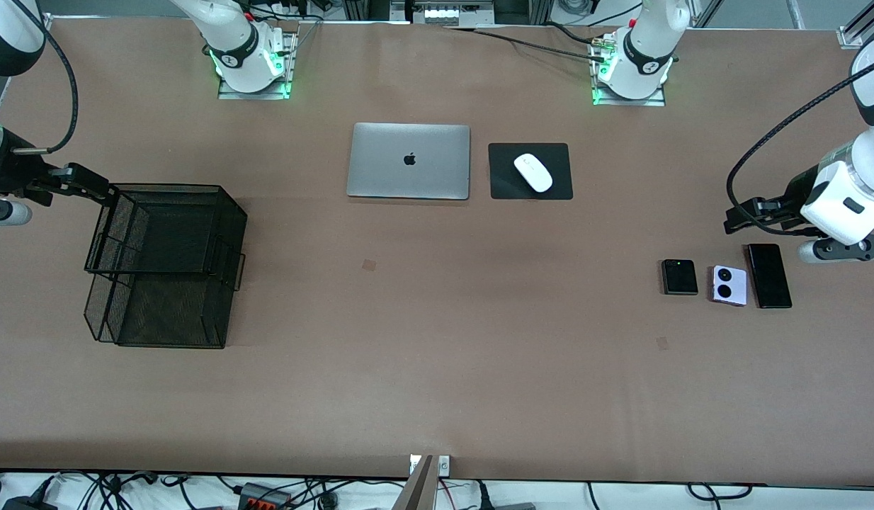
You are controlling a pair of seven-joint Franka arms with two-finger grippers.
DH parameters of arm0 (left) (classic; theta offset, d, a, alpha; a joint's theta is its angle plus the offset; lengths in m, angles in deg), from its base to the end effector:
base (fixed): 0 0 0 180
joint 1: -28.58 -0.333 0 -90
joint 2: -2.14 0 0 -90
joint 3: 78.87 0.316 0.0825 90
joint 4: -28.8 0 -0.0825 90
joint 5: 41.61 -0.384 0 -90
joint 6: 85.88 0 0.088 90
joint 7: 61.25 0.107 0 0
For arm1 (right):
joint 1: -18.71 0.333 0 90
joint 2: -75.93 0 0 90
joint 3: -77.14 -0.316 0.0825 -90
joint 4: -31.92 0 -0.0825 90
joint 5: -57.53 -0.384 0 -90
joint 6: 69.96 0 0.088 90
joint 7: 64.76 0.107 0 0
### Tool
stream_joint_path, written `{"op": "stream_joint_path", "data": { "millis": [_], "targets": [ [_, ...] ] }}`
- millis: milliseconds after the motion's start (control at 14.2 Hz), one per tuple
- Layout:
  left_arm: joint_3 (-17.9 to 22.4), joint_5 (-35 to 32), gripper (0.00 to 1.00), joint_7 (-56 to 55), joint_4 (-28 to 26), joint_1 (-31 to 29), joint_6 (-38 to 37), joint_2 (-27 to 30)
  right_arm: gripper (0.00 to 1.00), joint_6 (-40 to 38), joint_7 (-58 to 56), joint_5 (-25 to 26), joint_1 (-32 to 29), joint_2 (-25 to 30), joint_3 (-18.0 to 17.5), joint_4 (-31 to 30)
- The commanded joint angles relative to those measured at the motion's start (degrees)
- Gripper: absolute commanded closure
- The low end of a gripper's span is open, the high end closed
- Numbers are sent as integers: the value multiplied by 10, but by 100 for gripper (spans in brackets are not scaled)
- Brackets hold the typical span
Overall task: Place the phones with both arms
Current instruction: 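Grasp the black flip phone with the left gripper while the right gripper rises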
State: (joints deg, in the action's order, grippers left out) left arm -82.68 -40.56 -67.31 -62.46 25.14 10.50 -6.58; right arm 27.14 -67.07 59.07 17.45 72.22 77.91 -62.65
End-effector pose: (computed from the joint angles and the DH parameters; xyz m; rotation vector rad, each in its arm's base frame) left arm 0.6030 -0.0032 0.5355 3.1112 0.1594 -0.0997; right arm 0.5800 -0.0229 0.5606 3.1147 0.0132 -0.0337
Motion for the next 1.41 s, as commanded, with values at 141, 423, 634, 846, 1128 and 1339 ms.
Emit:
{"op": "stream_joint_path", "data": {
  "millis": [141,423,634,846,1128,1339],
  "targets": [
    [-7,10,0,7,-5,-16,-5,5,0,18,3,-4,-7,16,-8,-17],
    [-5,9,0,16,-9,-16,6,5,0,18,-2,-4,-8,15,-8,-17],
    [-8,7,0,15,-9,-16,6,5,0,15,-2,-4,-8,15,-8,-17],
    [-8,8,0,17,-3,-18,6,-14,0,16,-2,-4,-9,15,-7,-17],
    [-10,5,0,17,-14,-21,33,-54,0,13,-2,-4,-9,15,-7,-17],
    [-9,7,0,45,-122,-32,191,-54,0,14,-2,-4,-9,15,-7,-16]
  ]
}}
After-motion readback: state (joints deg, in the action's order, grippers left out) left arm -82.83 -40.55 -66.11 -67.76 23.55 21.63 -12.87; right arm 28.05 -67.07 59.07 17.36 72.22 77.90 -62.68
